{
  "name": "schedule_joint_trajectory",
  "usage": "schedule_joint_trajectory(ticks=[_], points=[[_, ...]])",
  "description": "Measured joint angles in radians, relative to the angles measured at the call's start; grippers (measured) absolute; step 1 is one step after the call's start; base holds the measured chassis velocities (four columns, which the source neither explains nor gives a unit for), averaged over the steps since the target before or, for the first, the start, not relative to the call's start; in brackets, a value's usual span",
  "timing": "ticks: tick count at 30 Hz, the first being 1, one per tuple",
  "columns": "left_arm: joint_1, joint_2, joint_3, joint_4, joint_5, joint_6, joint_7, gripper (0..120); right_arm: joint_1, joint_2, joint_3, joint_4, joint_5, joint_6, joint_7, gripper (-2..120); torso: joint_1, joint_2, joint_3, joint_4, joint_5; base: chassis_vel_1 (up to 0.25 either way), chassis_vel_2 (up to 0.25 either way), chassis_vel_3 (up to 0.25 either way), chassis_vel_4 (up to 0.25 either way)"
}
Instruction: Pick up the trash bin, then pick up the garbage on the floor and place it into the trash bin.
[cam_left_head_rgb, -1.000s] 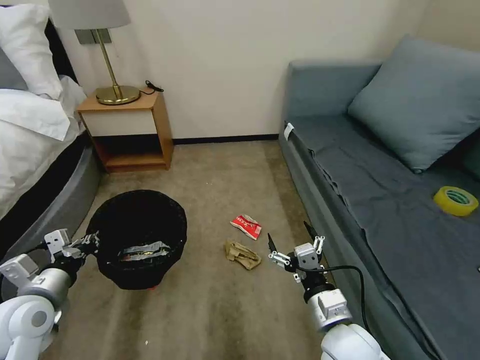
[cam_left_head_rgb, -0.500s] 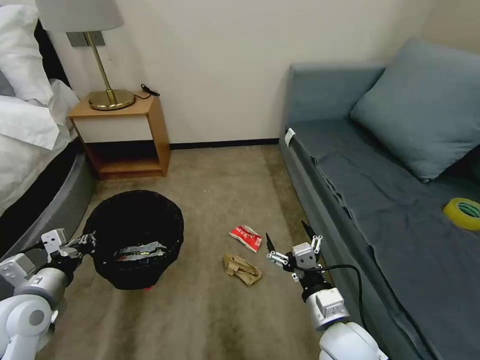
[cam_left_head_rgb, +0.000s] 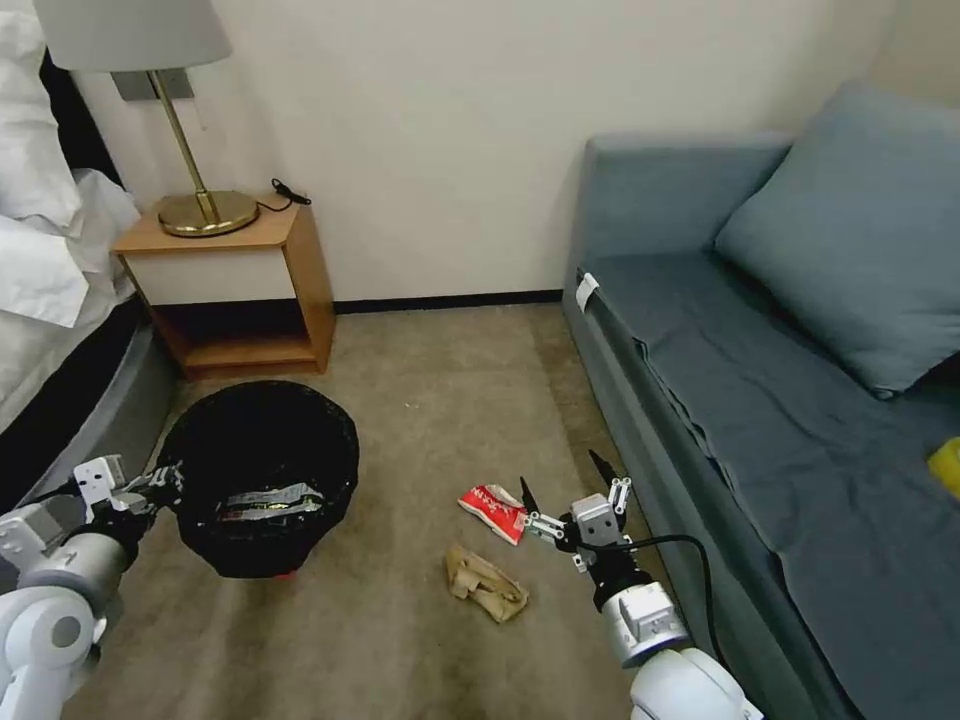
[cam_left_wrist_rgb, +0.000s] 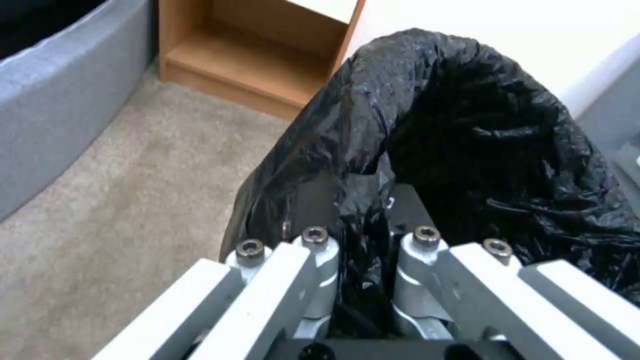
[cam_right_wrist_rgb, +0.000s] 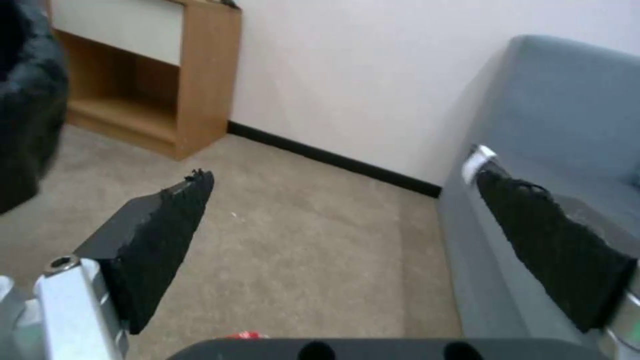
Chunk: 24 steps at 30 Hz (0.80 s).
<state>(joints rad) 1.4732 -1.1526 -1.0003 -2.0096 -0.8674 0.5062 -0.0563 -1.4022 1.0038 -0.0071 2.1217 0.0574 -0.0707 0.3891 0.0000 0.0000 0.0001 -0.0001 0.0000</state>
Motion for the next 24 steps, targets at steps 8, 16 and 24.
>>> schedule_joint_trajectory(ticks=[8,16,24], points=[[0.002,0.009,-0.002,0.015,0.007,-0.007,0.02,6,0.126,-0.047,-0.144,-0.089,0.118,0.006,-0.041,100,0.0,0.0,0.0,0.0001,0.0,-0.013,0.015,0.009,-0.01],[-0.001,0.008,0.011,0.012,0.027,-0.021,0.047,6,0.311,-0.086,-0.324,-0.207,0.332,-0.057,-0.067,100,0.0,0.0,0.0,0.0001,0.0001,0.0,0.0,0.0,0.0],[0.009,-0.001,0.043,0.035,0.078,-0.064,0.08,6,0.557,-0.114,-0.547,-0.293,0.567,-0.174,-0.142,100,0.0,0.0,0.0,0.0001,0.0001,0.0,0.0,0.0,0.0]])
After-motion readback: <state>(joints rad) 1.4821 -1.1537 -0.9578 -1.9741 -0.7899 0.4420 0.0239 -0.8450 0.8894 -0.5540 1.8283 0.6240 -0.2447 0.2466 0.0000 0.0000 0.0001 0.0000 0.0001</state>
